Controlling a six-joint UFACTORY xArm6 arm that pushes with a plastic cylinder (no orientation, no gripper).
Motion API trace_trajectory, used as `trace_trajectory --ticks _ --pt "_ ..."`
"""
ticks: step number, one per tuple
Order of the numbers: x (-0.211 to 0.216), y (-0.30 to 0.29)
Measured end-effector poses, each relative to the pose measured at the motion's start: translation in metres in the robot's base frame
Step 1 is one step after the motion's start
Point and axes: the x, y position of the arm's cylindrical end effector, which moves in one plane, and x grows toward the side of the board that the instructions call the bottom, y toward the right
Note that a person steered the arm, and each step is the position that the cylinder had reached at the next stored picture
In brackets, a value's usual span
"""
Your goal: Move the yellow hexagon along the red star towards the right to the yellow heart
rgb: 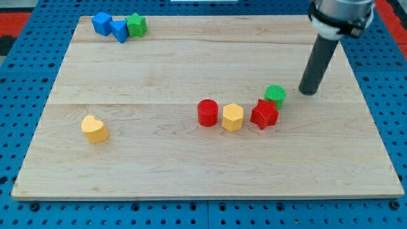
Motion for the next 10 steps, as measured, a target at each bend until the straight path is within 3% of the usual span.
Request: trace_trajectory --ticks 2,3,5,6,7,9,10 --pt "0.058 -0.163" --pt "0.061 -0.158" --pt "0.058 -0.036" --pt "0.081 -0.076" --pt "0.1 -0.154" --pt "0.098 -0.294" --pt "0.098 -0.293"
